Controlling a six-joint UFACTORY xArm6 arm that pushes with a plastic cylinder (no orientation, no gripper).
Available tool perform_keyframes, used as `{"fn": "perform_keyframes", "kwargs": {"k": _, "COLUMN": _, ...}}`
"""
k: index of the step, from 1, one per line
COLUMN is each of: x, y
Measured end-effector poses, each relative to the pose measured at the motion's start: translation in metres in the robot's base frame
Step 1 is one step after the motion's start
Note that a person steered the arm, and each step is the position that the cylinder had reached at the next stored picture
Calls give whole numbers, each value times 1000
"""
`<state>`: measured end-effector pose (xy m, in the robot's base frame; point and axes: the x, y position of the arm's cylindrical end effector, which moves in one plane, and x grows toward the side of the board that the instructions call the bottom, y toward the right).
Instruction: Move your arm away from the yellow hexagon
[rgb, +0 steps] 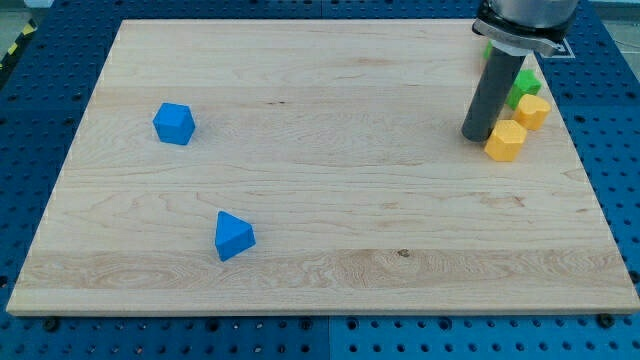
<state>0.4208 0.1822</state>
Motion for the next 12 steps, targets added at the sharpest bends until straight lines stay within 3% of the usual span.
{"fn": "perform_keyframes", "kwargs": {"k": 3, "x": 33, "y": 1}}
{"fn": "perform_keyframes", "kwargs": {"k": 5, "x": 34, "y": 41}}
{"fn": "perform_keyframes", "kwargs": {"k": 9, "x": 48, "y": 64}}
{"fn": "perform_keyframes", "kwargs": {"k": 12, "x": 56, "y": -22}}
